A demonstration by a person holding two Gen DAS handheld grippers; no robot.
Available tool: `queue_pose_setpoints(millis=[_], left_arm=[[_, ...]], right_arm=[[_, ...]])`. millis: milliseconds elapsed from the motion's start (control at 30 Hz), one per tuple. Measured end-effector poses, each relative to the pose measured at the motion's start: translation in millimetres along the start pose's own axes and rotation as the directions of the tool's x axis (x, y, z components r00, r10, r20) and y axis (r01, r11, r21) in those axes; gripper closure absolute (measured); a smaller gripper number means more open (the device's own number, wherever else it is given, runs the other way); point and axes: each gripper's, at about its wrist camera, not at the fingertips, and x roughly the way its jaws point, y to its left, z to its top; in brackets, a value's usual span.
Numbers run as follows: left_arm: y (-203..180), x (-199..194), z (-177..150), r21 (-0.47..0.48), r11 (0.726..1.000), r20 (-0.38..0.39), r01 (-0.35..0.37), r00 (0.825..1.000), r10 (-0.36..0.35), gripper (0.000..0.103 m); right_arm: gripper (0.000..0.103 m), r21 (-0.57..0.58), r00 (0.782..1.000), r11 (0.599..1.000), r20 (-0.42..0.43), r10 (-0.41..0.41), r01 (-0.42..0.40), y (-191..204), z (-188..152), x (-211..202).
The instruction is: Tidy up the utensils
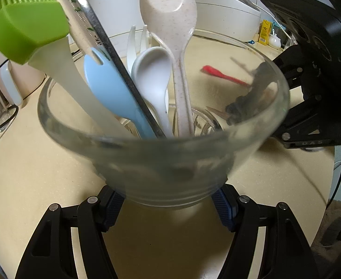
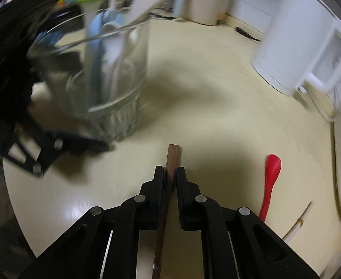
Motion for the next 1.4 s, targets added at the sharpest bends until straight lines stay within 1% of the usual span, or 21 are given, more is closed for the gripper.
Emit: queue_pose_setpoints(millis=[67,100,167,233,300,367,467,533,567,633,733,833,900,1067,1200,1267,1367,1400], left_arm=[[0,0,0,-0.001,1.000,0.000,0.001,1.000,-0.001,0.030],[0,0,0,0.000,1.000,0.000,0.001,1.000,-0.001,0.030],[-1,0,0,-0.001,1.000,0.000,0.001,1.000,-0.001,0.030],[-1,0,0,-0.003,1.000,-0.001,0.003,1.000,-0.003,0.030],[-1,0,0,-0.007,1.000,-0.002,0.008,1.000,-0.008,0.030],[-1,0,-1,-0.008,1.000,-0.002,0.009,1.000,-0.009,0.030],[-2,-1,-2,-0.002,1.000,0.000,0.002,1.000,-0.002,0.030],[-3,-1,-2,-0.001,1.000,0.000,0.000,1.000,0.000,0.030],[-3,-1,-1,-0.001,1.000,0.000,0.001,1.000,-0.001,0.030],[-3,-1,0,-0.002,1.000,-0.001,0.002,1.000,-0.002,0.030],[-2,0,1,-0.002,1.000,-0.001,0.003,1.000,-0.003,0.030],[-2,0,1,-0.002,1.000,-0.001,0.002,1.000,-0.002,0.030],[-2,0,1,-0.003,1.000,-0.001,0.004,1.000,-0.004,0.030],[0,1,1,-0.009,1.000,-0.003,0.008,1.000,-0.008,0.029],[1,0,0,-0.008,1.000,-0.003,0.006,1.000,-0.006,0.029],[1,0,0,-0.006,1.000,-0.003,0.003,1.000,-0.003,0.029],[1,0,0,-0.006,1.000,-0.003,0.003,1.000,-0.003,0.029],[1,0,0,-0.006,1.000,-0.003,0.003,1.000,-0.003,0.029]], right_arm=[[0.092,-0.028,1.000,1.000,-0.006,0.002,-0.002,0,-3,-2],[0.092,-0.022,1.000,1.000,-0.009,-0.010,0.010,-1,-4,-3],[0.092,0.031,0.999,0.999,-0.003,-0.037,0.037,-3,-7,-8],[0.092,0.096,0.998,0.994,0.030,-0.062,0.059,-2,-14,-23],[0.092,0.137,0.996,0.989,0.051,-0.069,0.062,1,-22,-36],[0.092,0.183,0.996,0.982,0.071,-0.051,0.037,3,-32,-49],[0.092,0.295,0.997,0.954,0.078,0.020,-0.042,6,-56,-63],[0.092,0.339,0.998,0.940,0.054,0.030,-0.047,12,-69,-65],[0.092,0.354,0.999,0.934,0.029,0.035,-0.043,15,-76,-63],[0.092,0.358,0.998,0.931,0.010,0.068,-0.067,17,-87,-63],[0.092,0.333,0.995,0.939,-0.013,0.098,-0.088,23,-95,-63],[0.092,0.338,0.996,0.939,-0.039,0.077,-0.060,18,-99,-64],[0.092,0.349,0.997,0.937,-0.058,0.043,-0.021,10,-99,-63],[0.092,0.336,0.994,0.937,-0.079,-0.077,0.099,1,-98,-61],[0.092,0.335,0.980,0.921,-0.094,-0.177,0.199,-6,-94,-54],[0.092,0.339,0.977,0.916,-0.095,-0.193,0.214,-11,-93,-52],[0.092,0.355,0.979,0.912,-0.092,-0.184,0.205,-15,-94,-53],[0.092,0.362,0.982,0.913,-0.081,-0.172,0.189,-13,-96,-57]])
